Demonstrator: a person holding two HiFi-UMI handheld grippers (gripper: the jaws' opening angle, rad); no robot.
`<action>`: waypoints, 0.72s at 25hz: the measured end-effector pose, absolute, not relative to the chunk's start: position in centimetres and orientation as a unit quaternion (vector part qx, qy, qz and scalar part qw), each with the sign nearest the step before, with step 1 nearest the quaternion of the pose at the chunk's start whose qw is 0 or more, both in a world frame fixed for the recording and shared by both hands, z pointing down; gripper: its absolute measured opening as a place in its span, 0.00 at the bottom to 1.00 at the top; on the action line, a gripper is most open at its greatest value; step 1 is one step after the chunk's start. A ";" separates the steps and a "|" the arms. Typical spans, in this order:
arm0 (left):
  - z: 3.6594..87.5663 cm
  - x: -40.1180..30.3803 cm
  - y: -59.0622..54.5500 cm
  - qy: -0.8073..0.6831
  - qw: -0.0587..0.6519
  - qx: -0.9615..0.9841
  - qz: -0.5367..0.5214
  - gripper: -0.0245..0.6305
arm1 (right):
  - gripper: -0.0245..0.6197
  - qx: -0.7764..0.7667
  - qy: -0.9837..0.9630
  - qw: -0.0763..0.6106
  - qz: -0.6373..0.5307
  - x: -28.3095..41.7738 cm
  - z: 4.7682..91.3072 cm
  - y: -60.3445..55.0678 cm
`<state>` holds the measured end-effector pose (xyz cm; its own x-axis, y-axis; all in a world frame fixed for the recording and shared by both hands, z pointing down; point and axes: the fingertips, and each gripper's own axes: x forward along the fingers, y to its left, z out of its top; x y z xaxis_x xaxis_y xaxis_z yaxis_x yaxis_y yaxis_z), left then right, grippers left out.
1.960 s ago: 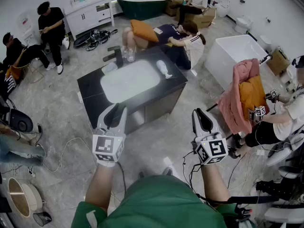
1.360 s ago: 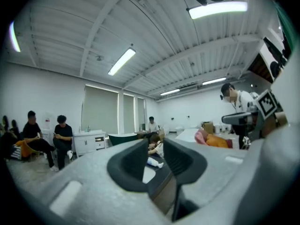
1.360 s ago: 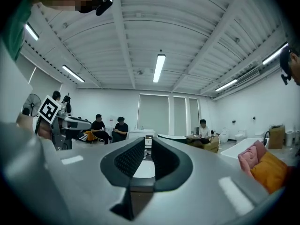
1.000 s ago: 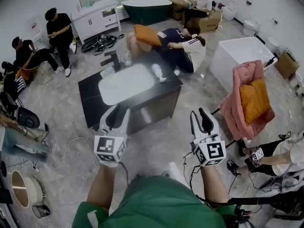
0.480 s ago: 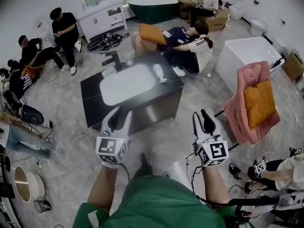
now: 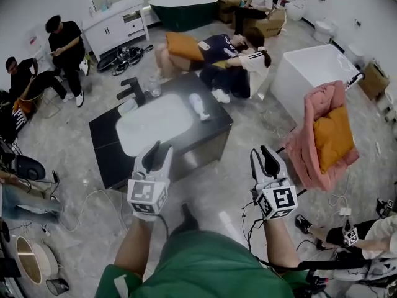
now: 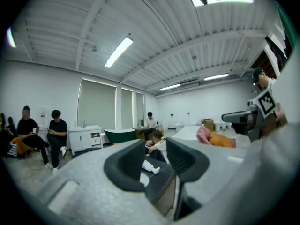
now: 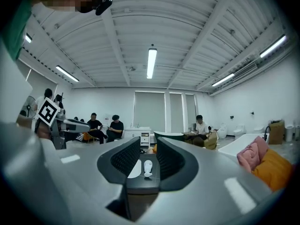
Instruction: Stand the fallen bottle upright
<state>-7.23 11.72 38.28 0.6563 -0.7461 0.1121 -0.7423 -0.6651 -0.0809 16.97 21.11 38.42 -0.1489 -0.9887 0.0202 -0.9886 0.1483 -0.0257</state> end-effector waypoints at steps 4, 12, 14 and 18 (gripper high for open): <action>38.6 -8.0 5.8 0.404 0.008 -0.912 -0.062 0.25 | 0.20 -0.659 0.752 -0.019 -0.012 16.7 38.6 16.1; 39.4 -11.9 -3.8 0.405 -0.006 -0.913 -0.052 0.25 | 0.20 -0.677 0.735 -0.049 -0.012 15.4 39.2 7.8; 39.8 -12.9 -5.5 0.404 -0.010 -0.913 -0.050 0.25 | 0.20 -0.674 0.736 -0.064 -0.008 14.6 39.5 6.1; 40.9 -14.3 -8.6 0.401 -0.019 -0.915 -0.050 0.25 | 0.20 -0.666 0.740 -0.094 -0.009 12.8 40.7 2.9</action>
<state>-14.35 -8.57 40.88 0.6738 -0.7312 0.1061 -0.7349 -0.6781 -0.0057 12.75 2.89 40.69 -0.0950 -0.9840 0.1506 -0.9874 0.1124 0.1110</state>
